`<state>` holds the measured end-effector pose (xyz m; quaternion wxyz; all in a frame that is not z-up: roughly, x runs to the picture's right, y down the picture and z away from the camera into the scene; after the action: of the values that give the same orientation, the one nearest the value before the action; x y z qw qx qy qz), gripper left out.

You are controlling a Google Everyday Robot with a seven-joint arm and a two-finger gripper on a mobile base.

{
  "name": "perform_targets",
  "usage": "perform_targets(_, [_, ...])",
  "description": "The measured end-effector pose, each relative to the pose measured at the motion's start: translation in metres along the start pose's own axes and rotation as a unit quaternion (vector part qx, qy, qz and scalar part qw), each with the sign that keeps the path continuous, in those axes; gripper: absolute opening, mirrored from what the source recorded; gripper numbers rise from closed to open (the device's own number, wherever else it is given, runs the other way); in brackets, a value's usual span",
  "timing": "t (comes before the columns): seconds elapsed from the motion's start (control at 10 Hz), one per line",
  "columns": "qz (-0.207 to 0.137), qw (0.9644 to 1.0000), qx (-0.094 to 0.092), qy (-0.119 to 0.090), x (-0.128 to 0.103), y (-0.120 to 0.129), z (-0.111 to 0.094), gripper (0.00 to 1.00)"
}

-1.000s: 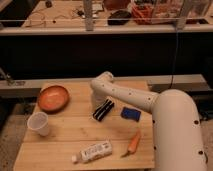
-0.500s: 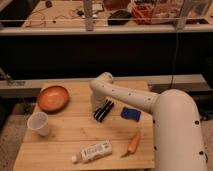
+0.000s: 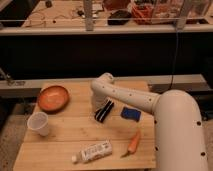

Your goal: Push the eraser across the table

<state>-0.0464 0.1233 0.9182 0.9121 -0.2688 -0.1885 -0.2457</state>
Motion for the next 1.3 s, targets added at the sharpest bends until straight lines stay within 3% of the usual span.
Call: perform_targets(1.3, [-0.003, 1.0, -0.007, -0.005, 0.0012, 0.0045, -0.0003, 0.0])
